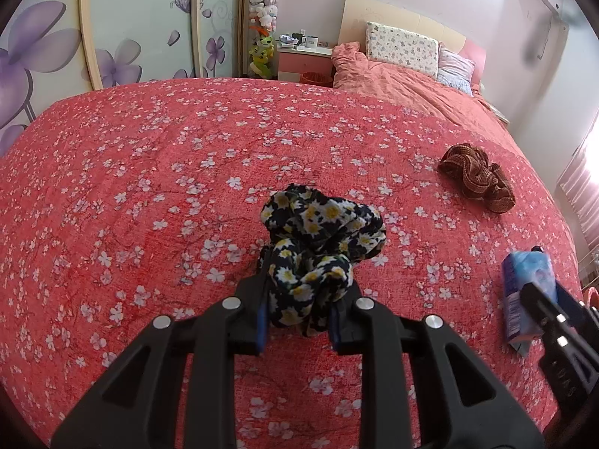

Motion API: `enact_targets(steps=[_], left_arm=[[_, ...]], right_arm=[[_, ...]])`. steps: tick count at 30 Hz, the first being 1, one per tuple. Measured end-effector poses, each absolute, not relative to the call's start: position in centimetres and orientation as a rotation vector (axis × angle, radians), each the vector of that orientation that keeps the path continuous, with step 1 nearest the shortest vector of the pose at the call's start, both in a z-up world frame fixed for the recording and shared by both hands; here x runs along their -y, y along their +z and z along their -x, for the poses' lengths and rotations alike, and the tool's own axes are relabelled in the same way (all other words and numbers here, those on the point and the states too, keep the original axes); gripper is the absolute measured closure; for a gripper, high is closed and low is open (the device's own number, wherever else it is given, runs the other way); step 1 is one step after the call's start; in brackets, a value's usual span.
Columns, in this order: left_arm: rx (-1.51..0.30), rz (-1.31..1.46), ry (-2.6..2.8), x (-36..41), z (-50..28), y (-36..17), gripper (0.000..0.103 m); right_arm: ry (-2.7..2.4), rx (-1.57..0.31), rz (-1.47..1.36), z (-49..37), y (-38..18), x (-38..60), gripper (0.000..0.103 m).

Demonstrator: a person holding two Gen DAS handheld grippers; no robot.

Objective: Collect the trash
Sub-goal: 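Grasp the blue Vinda tissue pack with the right tool while the left tool holds the scrunchie, then carry scrunchie and tissue pack toward the orange basket with both tools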

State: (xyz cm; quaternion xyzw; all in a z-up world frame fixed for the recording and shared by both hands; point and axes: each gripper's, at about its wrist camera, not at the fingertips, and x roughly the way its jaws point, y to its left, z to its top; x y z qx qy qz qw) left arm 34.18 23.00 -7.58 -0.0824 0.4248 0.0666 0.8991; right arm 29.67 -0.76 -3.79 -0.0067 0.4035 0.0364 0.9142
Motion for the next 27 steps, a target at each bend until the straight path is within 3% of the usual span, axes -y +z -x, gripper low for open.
enact_targets(steps=[3, 8, 14, 27], left_arm=[[-0.881, 0.161, 0.143, -22.8, -34.2, -7.5, 0.078], [-0.882, 0.158, 0.145, -22.8, -34.2, -7.5, 0.078], [-0.882, 0.158, 0.146, -22.4, -34.3, -7.4, 0.078], [-0.816, 0.17, 0.084, -22.3, -33.1, -6.4, 0.085]], right_arm=[[0.076, -0.827, 0.039, -29.8, -4.2, 0.0, 0.049], [0.074, -0.832, 0.113, -30.1, -4.7, -1.3, 0.044], [0.086, -0.829, 0.144, -30.1, -4.7, -1.5, 0.057], [0.116, -0.697, -0.09, -26.4, -0.2, 5.2, 0.057]])
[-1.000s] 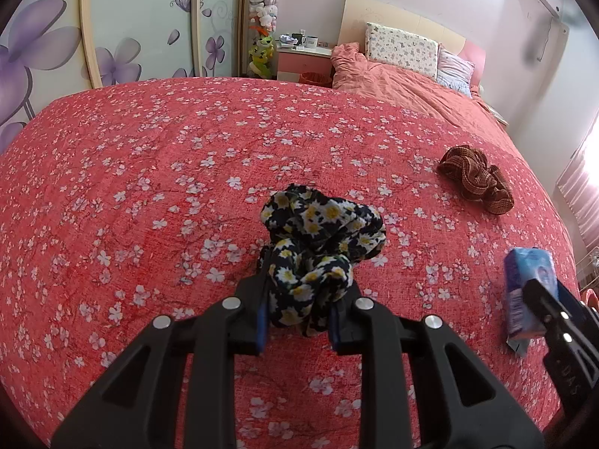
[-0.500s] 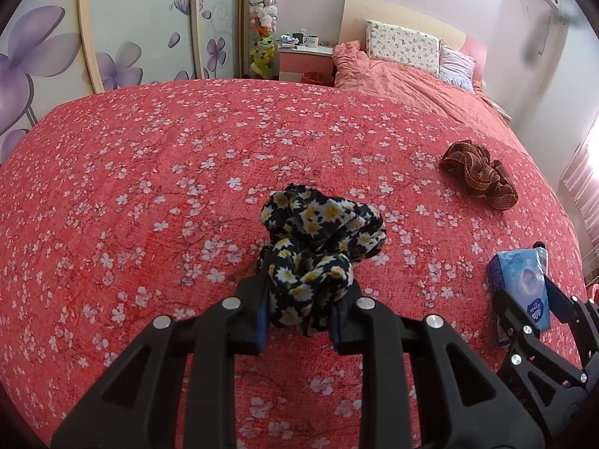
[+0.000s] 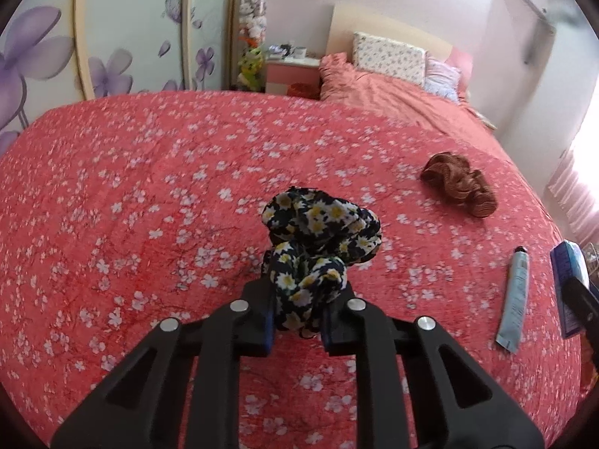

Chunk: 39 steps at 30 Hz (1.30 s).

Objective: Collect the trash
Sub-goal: 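Carry scrunchie and tissue pack toward the orange basket with both tools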

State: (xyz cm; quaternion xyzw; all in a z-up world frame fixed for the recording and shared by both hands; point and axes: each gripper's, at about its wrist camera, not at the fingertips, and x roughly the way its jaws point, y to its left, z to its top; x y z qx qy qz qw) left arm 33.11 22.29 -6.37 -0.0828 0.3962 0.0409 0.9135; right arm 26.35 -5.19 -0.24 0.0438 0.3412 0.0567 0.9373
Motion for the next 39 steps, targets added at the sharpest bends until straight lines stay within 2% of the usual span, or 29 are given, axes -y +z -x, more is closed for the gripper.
enact_targets(steps=[10, 27, 39], left_arm=[[-0.752, 0.111, 0.051, -19.4, -31.1, -3.2, 0.086], [-0.638, 0.058, -0.167, -6.3, -23.6, 4.4, 0.086], [-0.612, 0.008, -0.285, 1.3, -21.0, 7.2, 0.086]], right_arm=[[0.079, -0.649, -0.146, -24.2, 0.3, 9.4, 0.057], [-0.033, -0.452, -0.22, -16.6, 5.1, 17.2, 0.057], [-0.087, -0.389, -0.245, -13.5, 5.8, 21.3, 0.057]])
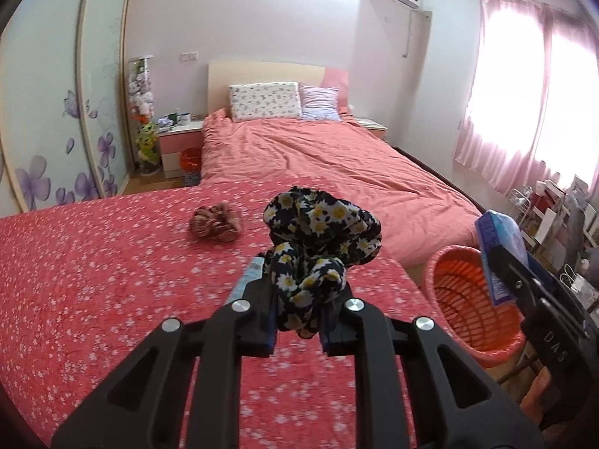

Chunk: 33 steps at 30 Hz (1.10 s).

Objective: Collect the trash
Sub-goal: 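Carry scrunchie and tissue pack toward the orange basket with both tools, then open both tools over the orange basket to drop scrunchie and tissues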

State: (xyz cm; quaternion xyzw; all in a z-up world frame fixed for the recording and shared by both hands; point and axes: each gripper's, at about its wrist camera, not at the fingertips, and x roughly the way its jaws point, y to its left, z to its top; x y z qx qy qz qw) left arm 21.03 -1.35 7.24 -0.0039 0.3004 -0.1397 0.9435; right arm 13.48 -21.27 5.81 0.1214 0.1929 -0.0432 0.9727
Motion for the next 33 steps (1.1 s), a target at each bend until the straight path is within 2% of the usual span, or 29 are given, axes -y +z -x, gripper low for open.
enact_targets(steps=[15, 33], left_arm=[[-0.613, -0.032, -0.426, 9.5, -19.8, 7.9, 0.086], [-0.71, -0.073, -0.646, 23.1, -20.9, 3.1, 0.085]], right_arm=[[-0.192, -0.35, -0.306, -10.6, 5.7, 27.5, 0.056], [-0.351, -0.361, -0.426, -9.9, 2.7, 36.2, 0.056]])
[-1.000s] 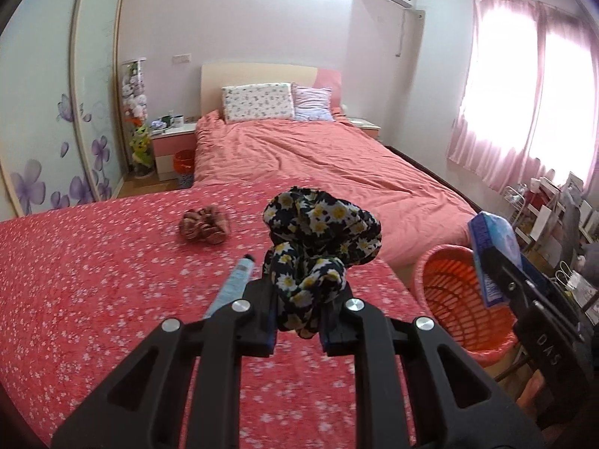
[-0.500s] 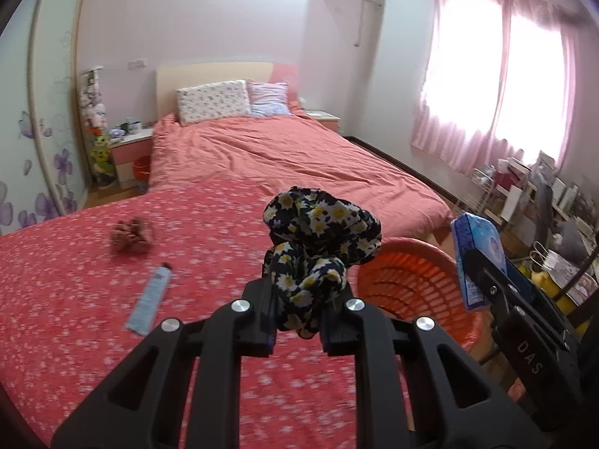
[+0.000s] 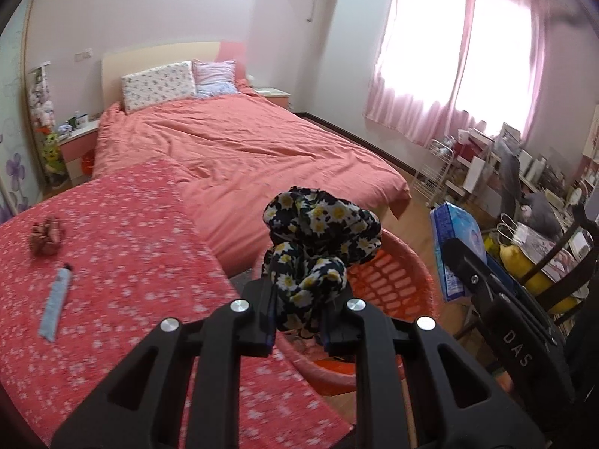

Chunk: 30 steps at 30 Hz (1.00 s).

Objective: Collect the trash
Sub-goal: 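Open both tools over the orange basket to drop scrunchie and tissues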

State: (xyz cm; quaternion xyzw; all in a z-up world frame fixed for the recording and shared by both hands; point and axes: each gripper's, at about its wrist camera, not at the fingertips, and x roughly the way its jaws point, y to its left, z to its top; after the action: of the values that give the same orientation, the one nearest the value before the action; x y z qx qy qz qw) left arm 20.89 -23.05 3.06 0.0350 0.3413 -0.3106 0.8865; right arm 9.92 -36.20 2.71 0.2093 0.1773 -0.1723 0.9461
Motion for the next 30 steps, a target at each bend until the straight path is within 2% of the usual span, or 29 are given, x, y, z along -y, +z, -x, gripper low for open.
enact_targets(steps=[7, 10, 13, 14, 18, 30], left_arm=[[-0.755, -0.083, -0.688, 26.5, -22.3, 0.5, 0.083], [-0.776, -0.091, -0.688, 27.6, -23.1, -0.8, 0.078], [-0.801, -0.091, -0.675, 28.0, -24.1, -2.0, 0.065], [-0.809, -0.091, -0.671, 27.9, -24.3, -2.3, 0.064], [-0.83, -0.084, -0.652, 27.4, -25.4, -3.3, 0.055], [-0.809, -0.087, -0.491, 20.5, -26.7, -2.9, 0.043]], right_arm=[[-0.369, -0.368, -0.458, -10.5, 1.6, 38.2, 0.056], [-0.348, -0.38, -0.492, -11.0, 1.0, 39.1, 0.053], [-0.328, -0.401, -0.527, -11.5, 0.2, 39.9, 0.051], [-0.323, -0.409, -0.533, -11.6, 0.0, 40.0, 0.049], [-0.324, -0.417, -0.55, -11.6, -0.2, 40.3, 0.036], [-0.328, -0.434, -0.469, -12.0, 1.0, 38.2, 0.035]])
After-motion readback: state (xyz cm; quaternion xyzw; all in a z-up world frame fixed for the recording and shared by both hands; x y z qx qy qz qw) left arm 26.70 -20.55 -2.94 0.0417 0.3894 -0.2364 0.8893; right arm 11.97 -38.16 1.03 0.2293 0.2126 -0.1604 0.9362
